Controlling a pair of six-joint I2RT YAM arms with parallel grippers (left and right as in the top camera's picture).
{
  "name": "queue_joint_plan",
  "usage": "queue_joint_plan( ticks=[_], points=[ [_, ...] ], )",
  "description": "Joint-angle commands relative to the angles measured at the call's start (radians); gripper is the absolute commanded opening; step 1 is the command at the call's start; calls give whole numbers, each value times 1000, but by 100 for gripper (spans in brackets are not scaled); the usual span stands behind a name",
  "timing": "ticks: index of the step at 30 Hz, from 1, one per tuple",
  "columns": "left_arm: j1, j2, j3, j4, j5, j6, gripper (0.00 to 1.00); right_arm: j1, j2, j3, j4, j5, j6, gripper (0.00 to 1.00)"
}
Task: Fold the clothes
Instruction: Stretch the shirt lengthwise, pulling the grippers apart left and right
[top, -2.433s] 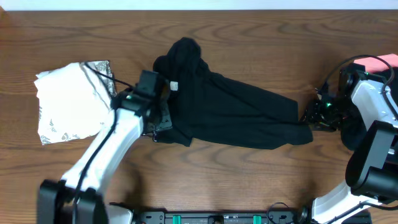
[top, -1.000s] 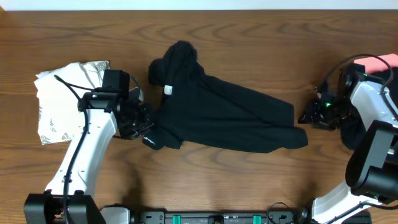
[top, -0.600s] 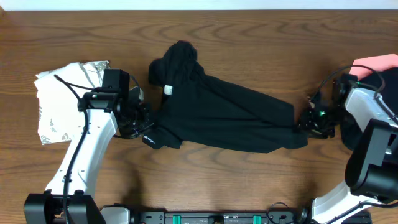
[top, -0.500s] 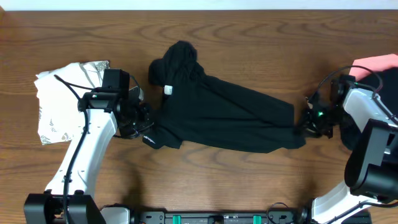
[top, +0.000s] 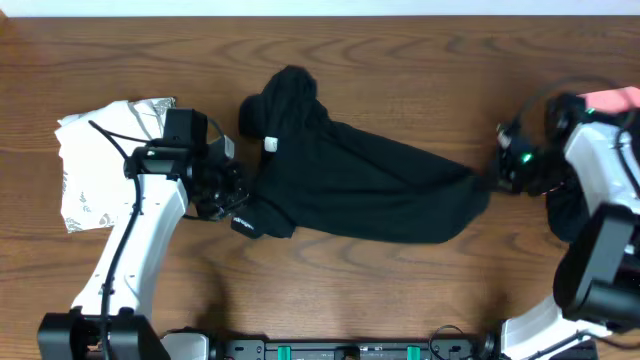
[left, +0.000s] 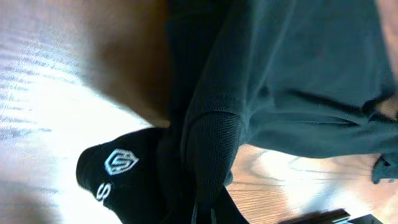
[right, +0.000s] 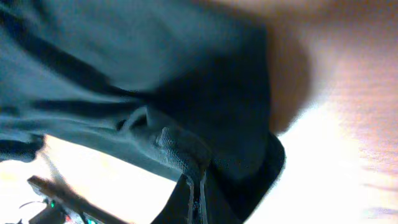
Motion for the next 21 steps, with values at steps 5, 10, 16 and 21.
queue_joint_plan(
  ticks=[5,10,16,21],
  points=[
    [8,-104,124,-2,-46,21,6,5,-230,252,-28,-26,-64,1],
    [23,-153,167,-14,-46,20,6,5,-336,323,-19,41,-64,1],
    [30,-207,187,-22,-35,15,6,5,-441,334,23,91,-63,1],
    [32,-260,201,-42,60,-18,6,5,-500,334,57,103,-61,1]
  ],
)
